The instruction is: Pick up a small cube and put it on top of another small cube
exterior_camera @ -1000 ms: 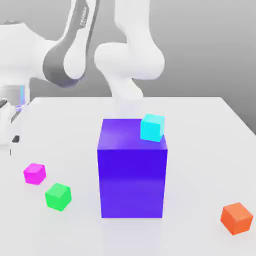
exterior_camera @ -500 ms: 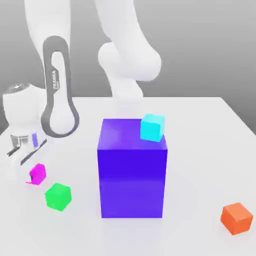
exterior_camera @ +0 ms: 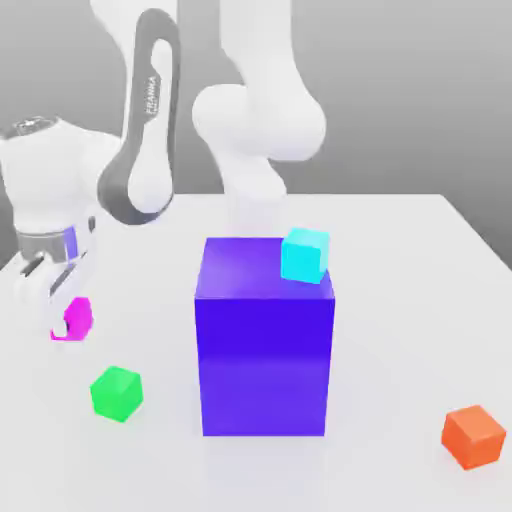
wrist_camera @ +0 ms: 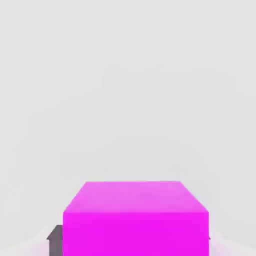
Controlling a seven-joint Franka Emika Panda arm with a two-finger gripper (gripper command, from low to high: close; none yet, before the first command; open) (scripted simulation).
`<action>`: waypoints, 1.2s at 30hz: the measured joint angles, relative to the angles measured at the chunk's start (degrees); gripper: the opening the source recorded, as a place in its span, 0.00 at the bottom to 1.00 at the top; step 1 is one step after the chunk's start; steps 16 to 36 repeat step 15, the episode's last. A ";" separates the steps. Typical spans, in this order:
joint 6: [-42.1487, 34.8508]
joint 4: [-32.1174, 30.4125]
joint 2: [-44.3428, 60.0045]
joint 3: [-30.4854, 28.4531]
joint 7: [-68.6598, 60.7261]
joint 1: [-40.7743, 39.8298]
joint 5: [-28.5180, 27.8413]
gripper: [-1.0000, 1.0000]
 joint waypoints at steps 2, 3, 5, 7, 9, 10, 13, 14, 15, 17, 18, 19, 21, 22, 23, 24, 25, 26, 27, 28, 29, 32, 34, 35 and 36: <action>-1.92 0.23 -1.70 1.07 -3.58 2.66 -0.34 0.00; -2.90 0.34 -2.55 1.68 -5.44 3.77 -0.44 0.00; -4.41 0.57 -3.82 2.94 -9.00 5.76 -0.45 0.00; -2.44 0.79 -1.63 3.37 -10.54 6.77 -0.10 0.00; 0.99 1.00 2.01 3.03 -11.27 7.70 0.51 0.00; 2.87 1.10 4.00 3.16 -11.65 7.75 0.96 0.00; 6.39 1.29 7.73 3.47 -12.30 7.43 1.82 1.00; 6.39 1.29 7.73 3.47 -12.30 7.43 1.82 1.00; 6.39 1.29 7.73 3.47 -12.30 7.43 1.82 1.00; 6.39 1.29 7.73 3.47 -12.30 7.43 1.82 1.00; 6.39 1.29 7.73 3.47 -12.30 7.43 1.82 1.00; 6.39 1.29 7.73 3.47 -12.30 7.43 1.82 1.00; 6.39 1.29 7.73 3.47 -12.30 7.43 1.82 1.00; 6.39 1.29 7.73 3.47 -12.30 7.43 1.82 1.00; 6.39 1.29 7.73 3.47 -12.30 7.43 1.82 1.00; 6.39 1.29 7.73 3.47 -12.30 7.43 1.82 1.00; 6.39 1.29 7.73 3.47 -12.30 7.43 1.82 1.00; 6.39 1.29 7.73 3.47 -12.30 7.43 1.82 1.00; 6.39 1.29 7.73 3.47 -12.30 7.43 1.82 1.00; 6.39 1.29 7.73 3.47 -12.30 7.43 1.82 1.00; 6.39 1.29 7.73 3.47 -12.30 7.43 1.82 1.00; 6.39 1.29 7.73 3.47 -12.30 7.43 1.82 1.00; 6.39 1.29 7.73 3.47 -12.30 7.43 1.82 1.00; 6.39 1.29 7.73 3.47 -12.30 7.43 1.82 1.00; 6.39 1.29 7.73 3.47 -12.30 7.43 1.82 1.00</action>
